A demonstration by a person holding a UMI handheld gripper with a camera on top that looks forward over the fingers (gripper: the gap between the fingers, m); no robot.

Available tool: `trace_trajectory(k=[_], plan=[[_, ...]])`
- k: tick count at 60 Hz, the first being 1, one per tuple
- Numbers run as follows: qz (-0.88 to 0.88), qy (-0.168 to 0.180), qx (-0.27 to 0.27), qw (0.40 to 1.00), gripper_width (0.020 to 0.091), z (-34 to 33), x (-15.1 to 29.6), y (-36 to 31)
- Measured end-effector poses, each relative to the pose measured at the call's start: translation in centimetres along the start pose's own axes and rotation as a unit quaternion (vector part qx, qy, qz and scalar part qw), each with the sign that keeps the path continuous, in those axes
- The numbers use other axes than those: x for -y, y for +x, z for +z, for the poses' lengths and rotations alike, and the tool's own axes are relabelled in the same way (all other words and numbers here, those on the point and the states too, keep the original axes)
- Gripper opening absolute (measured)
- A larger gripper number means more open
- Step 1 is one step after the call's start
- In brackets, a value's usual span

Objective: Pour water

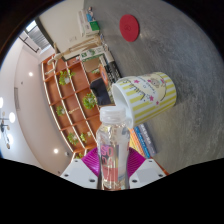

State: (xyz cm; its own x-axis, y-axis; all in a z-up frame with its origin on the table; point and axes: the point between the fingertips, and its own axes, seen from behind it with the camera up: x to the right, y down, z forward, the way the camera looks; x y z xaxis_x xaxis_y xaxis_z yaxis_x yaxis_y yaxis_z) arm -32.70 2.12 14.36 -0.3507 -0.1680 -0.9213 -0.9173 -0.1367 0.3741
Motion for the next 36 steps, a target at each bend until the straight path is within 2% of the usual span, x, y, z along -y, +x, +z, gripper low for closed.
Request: trace_trajectory(k=[6,11,15,19,25,32,36], plan=[[-0.040,-0.009,-0.010,0.999,0.0344,-0.4,-0.6,-0.5],[-0.150,-0.018,-0.031,0.988,0.0346,-0.9,-0.8,-2.3],[-0.291,-0.014,-0.051,0.955,0.0345,-1.5,0.0,-4.3],[-0.435,-0.009,-0.068,0.898,0.0343,-1.8,1.0,-7.0],[-0.622,0.038,-0.098,0.776,0.0343,-2.3,4.6,-11.3],[-0.748,0.127,-0.139,0.636,0.0341,-4.1,9.6,-16.4],[-0.772,0.173,-0.159,0.591,0.0343,-5.5,12.9,-18.0]])
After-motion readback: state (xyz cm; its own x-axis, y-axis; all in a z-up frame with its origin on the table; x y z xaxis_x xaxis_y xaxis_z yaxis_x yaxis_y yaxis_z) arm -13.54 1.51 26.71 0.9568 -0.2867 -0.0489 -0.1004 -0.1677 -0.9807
